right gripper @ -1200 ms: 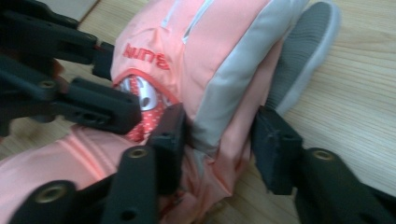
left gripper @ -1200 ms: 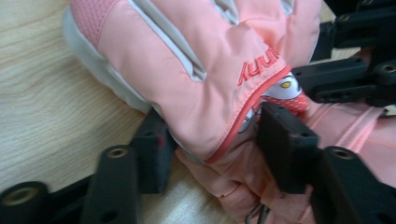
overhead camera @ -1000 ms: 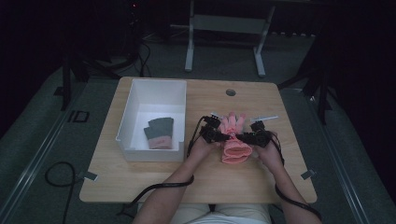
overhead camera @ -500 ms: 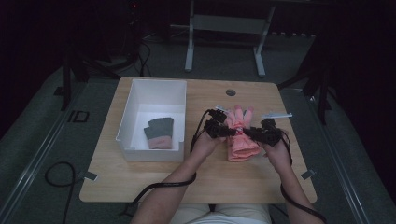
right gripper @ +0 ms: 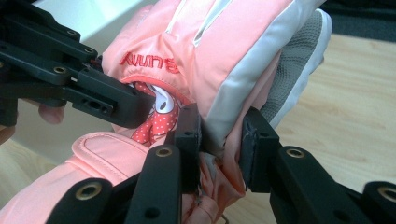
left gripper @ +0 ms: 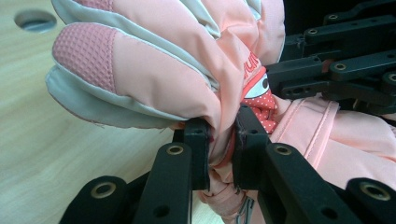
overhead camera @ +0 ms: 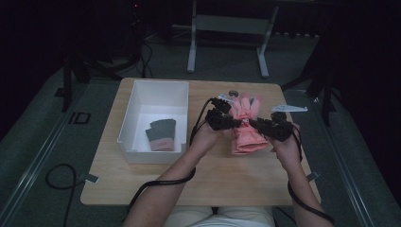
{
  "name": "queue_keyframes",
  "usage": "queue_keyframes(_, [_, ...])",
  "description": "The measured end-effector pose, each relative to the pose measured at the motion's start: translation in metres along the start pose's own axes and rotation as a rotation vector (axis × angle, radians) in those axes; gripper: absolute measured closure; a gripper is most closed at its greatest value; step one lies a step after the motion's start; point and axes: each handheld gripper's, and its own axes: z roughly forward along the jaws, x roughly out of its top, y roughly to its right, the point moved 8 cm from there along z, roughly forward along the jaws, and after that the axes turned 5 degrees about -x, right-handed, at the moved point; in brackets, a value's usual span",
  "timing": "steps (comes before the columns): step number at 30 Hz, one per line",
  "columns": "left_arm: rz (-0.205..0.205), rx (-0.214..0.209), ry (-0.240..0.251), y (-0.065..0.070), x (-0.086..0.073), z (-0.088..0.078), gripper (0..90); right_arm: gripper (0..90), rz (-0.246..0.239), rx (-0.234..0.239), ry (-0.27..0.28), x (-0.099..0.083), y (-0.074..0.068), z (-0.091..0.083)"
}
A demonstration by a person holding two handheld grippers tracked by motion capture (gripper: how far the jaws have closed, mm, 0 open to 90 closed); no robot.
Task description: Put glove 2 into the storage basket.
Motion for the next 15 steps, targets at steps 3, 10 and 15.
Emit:
queue_keyframes(3, [0.017,0.009,0.006,0.001,0.006,-0.012,78.7,71.3,-0.009,0.009,0.02,0.01,-0.006,-0.004])
queue_keyframes(10, [0.037,0.038,0.009,0.0,0.013,-0.038,78.8,71.3,-0.028,0.025,0.048,0.029,-0.024,-0.006])
queue_keyframes(15, [0.045,0.059,0.008,-0.005,0.016,-0.059,78.8,71.4,-0.045,0.033,0.058,0.043,-0.039,-0.003])
